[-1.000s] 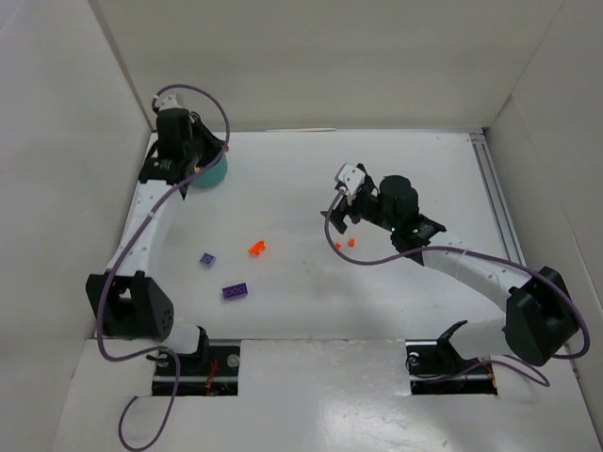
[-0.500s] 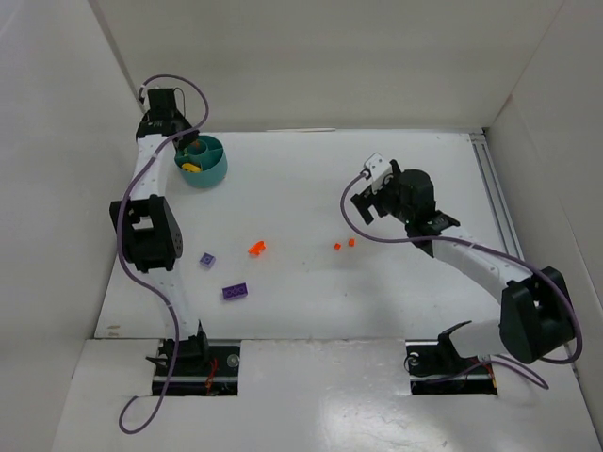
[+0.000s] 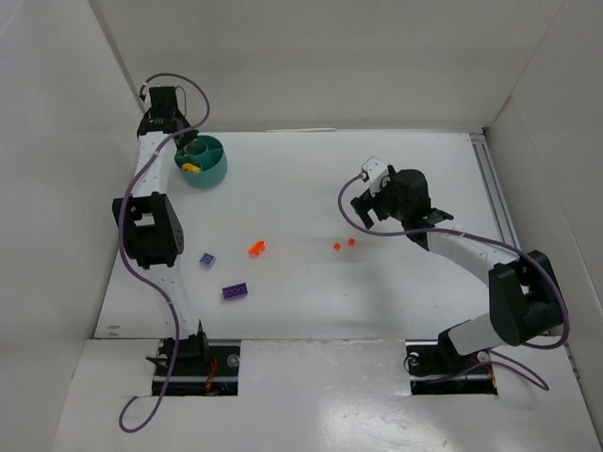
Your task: Sort the legos into containers by color
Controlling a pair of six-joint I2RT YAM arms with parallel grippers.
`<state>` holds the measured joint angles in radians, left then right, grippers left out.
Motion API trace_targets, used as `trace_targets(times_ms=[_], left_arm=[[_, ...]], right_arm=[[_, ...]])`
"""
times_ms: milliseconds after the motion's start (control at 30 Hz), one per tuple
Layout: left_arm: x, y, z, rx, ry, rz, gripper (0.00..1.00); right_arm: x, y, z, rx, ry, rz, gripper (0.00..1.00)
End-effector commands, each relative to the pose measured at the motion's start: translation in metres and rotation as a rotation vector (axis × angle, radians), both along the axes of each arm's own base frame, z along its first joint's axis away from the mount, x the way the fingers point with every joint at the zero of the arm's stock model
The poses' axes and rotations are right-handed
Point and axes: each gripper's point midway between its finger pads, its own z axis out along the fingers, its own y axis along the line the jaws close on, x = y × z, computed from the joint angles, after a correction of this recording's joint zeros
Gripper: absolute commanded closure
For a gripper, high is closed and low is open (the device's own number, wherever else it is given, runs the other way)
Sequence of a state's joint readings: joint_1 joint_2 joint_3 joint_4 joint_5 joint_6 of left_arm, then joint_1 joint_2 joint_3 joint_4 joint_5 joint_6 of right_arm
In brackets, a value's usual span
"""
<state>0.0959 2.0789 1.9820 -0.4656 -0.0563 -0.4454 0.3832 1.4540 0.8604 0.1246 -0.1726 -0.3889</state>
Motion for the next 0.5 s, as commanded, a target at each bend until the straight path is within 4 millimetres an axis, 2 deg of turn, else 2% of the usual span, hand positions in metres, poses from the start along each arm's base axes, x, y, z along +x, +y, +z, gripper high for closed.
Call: trace_targets(times_ms=[0,133,167,200,233,267,400,433,467], left_arm=[[-0.002,0.004,0.003,0.023,0.014,-0.001,0.94],[-0.006,0.004,-0.005,0.02,0.035,-0.001,0.94],[-0.008,0.004,-0.007,0.019,0.045,-0.002,0.94],[-0.008,0.004,-0.007,0.019,0.045,-0.002,0.91],[-0.008,0.004,-0.007,0.019,0.045,-0.002,0.86],[-0.009,0.003,-0.008,0.019,0.054,-0.002,0.75],[-0.013,0.002,0.005,0.022,0.032,-0.014,0.55],[-0.018,0.001,0.015,0.023,0.017,-0.014,0.51],[-0.019,-0.001,0.01,0.021,0.028,-0.032,0.45]], right_arm=[[0.012,0.005,0.024,0.037,-0.052,0.01,0.0],[0.011,0.005,0.028,0.04,-0.06,0.01,0.0],[0.009,0.004,0.023,0.036,-0.05,0.01,0.0],[0.009,0.004,0.023,0.036,-0.05,0.01,0.0],[0.009,0.004,0.028,0.04,-0.06,0.01,0.0],[0.009,0.004,0.028,0.04,-0.06,0.01,0.0],[0.003,0.006,0.036,0.056,-0.077,0.031,0.0],[0.0,0.005,0.036,0.056,-0.077,0.032,0.0],[0.0,0.005,0.036,0.056,-0.077,0.032,0.0]])
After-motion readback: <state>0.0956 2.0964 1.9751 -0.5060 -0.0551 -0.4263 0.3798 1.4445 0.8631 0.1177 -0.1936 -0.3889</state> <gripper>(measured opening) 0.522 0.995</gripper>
